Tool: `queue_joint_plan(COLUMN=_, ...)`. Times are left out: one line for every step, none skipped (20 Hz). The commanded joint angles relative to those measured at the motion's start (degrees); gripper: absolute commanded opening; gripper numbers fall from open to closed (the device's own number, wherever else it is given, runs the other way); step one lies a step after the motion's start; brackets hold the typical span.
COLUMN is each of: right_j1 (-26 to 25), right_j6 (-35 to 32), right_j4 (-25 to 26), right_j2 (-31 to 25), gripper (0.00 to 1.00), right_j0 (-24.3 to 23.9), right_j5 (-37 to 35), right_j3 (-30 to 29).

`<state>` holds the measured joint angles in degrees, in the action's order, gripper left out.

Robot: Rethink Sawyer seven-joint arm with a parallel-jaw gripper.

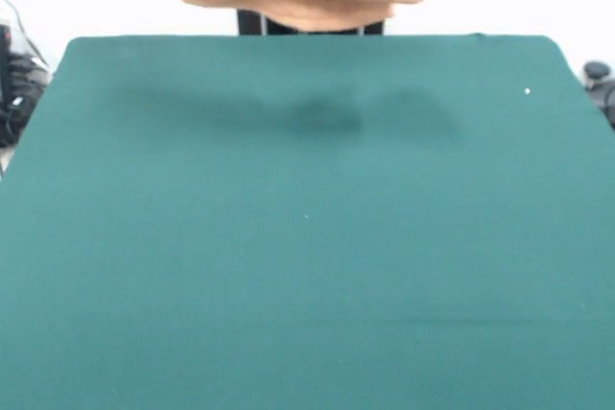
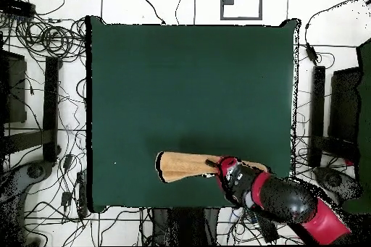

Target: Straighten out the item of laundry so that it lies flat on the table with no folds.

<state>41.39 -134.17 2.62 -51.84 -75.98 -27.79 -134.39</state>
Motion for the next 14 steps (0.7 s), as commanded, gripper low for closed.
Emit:
queue_joint_plan(right_j1=1.0, right_j6=3.4, right_j4=2.7, right_j2=-0.6, gripper=1.0, right_j0=0.9, right_j5=-4.8, right_j3=-4.1)
queue_joint_plan(right_j1=1.6, right_j6=2.8, right_j4=2.7, right_j2=-0.8, gripper=1.0, right_j0=1.1, right_j5=-4.4, right_j3=-4.6)
queue_joint_plan(right_j1=2.2, right_j6=2.2, right_j4=2.7, right_j2=-1.0, gripper=1.0, right_j0=1.3, right_j5=-4.0, right_j3=-5.1)
queue_joint_plan(right_j1=2.9, right_j6=1.5, right_j4=2.8, right_j2=-1.4, gripper=1.0, right_j0=1.2, right_j5=-3.4, right_j3=-5.8)
queue_joint_plan(right_j1=3.4, right_j6=1.1, right_j4=2.9, right_j2=-1.7, gripper=1.0, right_j0=1.3, right_j5=-2.9, right_j3=-6.2)
queue_joint_plan(right_j1=3.9, right_j6=0.8, right_j4=3.1, right_j2=-2.3, gripper=1.0, right_j0=0.9, right_j5=-2.1, right_j3=-7.3)
queue_joint_plan(right_j1=4.5, right_j6=0.4, right_j4=3.3, right_j2=-2.5, gripper=1.0, right_j0=1.0, right_j5=-1.2, right_j3=-8.0)
queue_joint_plan(right_j1=4.9, right_j6=0.3, right_j4=4.3, right_j2=-2.3, gripper=1.0, right_j0=0.6, right_j5=0.4, right_j3=-9.3)
queue_joint_plan(right_j1=5.2, right_j6=0.4, right_j4=4.6, right_j2=-2.9, gripper=1.0, right_j0=0.4, right_j5=1.2, right_j3=-10.0)
queue_joint_plan(right_j1=6.5, right_j6=0.0, right_j4=5.0, right_j2=-4.2, gripper=1.0, right_j0=-0.6, right_j5=3.6, right_j3=-12.0)
queue_joint_plan(right_j1=7.3, right_j6=0.4, right_j4=4.9, right_j2=-5.1, gripper=1.0, right_j0=-1.3, right_j5=3.3, right_j3=-12.7)
queue_joint_plan(right_j1=8.8, right_j6=1.3, right_j4=4.6, right_j2=-7.4, gripper=1.0, right_j0=-3.0, right_j5=2.7, right_j3=-14.4)
queue_joint_plan(right_j1=9.6, right_j6=1.7, right_j4=3.8, right_j2=-9.3, gripper=1.0, right_j0=-4.4, right_j5=2.1, right_j3=-15.5)
queue_joint_plan(right_j1=11.8, right_j6=1.8, right_j4=2.9, right_j2=-13.0, gripper=1.0, right_j0=-6.4, right_j5=3.0, right_j3=-17.6)
